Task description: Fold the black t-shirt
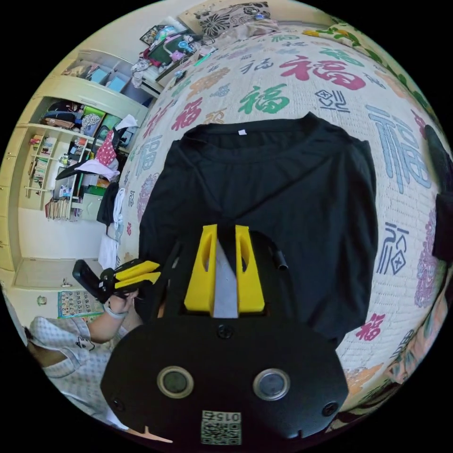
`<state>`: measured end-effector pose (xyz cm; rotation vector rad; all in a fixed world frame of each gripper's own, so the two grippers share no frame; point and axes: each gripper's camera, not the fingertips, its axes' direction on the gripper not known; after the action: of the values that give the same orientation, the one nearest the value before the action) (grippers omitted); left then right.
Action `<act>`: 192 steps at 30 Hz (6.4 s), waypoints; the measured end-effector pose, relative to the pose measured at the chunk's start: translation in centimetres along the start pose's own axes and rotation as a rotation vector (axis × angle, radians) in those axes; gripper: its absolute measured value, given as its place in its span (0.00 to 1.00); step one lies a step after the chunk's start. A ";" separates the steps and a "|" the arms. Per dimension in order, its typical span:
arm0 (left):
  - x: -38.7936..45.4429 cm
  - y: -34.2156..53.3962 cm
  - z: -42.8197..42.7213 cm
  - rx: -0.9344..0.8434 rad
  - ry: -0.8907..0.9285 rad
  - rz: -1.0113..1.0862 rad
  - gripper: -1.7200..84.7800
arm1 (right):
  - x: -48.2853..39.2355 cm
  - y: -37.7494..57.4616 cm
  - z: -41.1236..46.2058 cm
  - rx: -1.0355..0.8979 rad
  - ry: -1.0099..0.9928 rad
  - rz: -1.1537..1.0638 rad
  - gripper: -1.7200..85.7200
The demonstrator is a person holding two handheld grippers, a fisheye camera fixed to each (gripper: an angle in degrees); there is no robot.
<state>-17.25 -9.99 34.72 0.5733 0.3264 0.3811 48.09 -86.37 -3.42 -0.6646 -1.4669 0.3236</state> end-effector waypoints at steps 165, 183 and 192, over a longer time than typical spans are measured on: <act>0.6 10.8 -14.7 -0.425 0.230 -0.369 0.11 | 20.8 54.4 -13.5 -0.368 -0.084 0.008 0.11; 3.3 12.3 -16.7 -0.386 0.215 -0.270 0.01 | 21.3 55.9 -17.0 -0.303 -0.183 0.021 0.02; 2.9 13.3 -13.6 -0.595 0.111 -0.282 0.05 | 21.3 55.6 -15.8 -0.409 -0.107 -0.002 0.05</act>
<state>-23.55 7.81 31.12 -0.0780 0.3736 0.2200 76.32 -33.77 -18.76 -0.9847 -1.6537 0.0547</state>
